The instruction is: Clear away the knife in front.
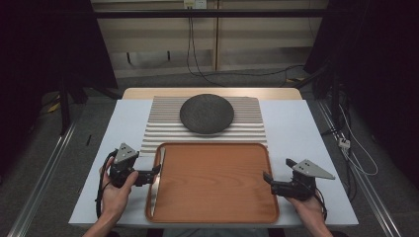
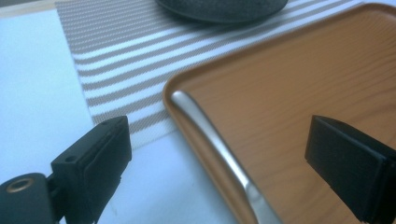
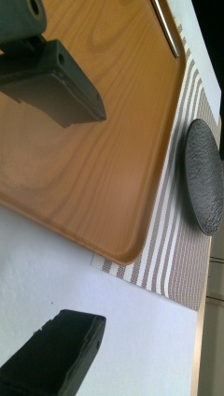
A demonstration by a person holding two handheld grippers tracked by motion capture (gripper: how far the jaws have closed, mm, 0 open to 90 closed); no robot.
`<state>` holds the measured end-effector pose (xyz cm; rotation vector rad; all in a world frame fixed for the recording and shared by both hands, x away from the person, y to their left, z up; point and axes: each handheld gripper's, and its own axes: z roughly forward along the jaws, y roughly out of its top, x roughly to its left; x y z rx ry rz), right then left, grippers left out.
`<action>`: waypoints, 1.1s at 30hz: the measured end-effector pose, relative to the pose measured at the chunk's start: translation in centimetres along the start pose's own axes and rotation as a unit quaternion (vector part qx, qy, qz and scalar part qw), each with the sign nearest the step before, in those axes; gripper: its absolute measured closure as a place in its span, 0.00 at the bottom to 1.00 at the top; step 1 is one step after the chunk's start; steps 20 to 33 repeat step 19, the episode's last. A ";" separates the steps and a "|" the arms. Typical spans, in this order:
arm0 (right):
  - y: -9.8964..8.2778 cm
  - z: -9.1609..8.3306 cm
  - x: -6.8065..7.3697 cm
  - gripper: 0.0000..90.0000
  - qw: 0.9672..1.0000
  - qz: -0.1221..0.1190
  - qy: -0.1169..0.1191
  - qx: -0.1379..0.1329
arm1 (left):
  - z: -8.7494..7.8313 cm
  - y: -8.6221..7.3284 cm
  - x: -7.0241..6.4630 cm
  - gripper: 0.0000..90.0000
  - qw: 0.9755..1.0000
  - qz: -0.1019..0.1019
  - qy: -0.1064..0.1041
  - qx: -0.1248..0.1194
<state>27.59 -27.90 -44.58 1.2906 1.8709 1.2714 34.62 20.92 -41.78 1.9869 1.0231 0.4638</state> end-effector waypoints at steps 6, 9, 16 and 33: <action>0.0 0.0 0.0 0.03 1.000 0.001 -0.002 0.001 | -0.6 -0.8 0.1 0.08 1.000 -0.008 0.006 -0.009; 0.0 0.1 -0.1 0.03 1.000 0.001 -0.002 0.001 | -0.5 -1.6 -0.3 0.08 1.000 0.007 0.017 -0.014; 0.0 -0.3 0.3 0.03 1.000 -0.009 -0.002 0.000 | -1.0 -2.2 0.0 0.07 0.999 -0.010 0.027 -0.025; 0.0 -0.5 0.4 0.03 1.000 -0.011 -0.003 -0.003 | -1.1 -2.2 -0.2 0.07 1.000 0.000 0.023 -0.018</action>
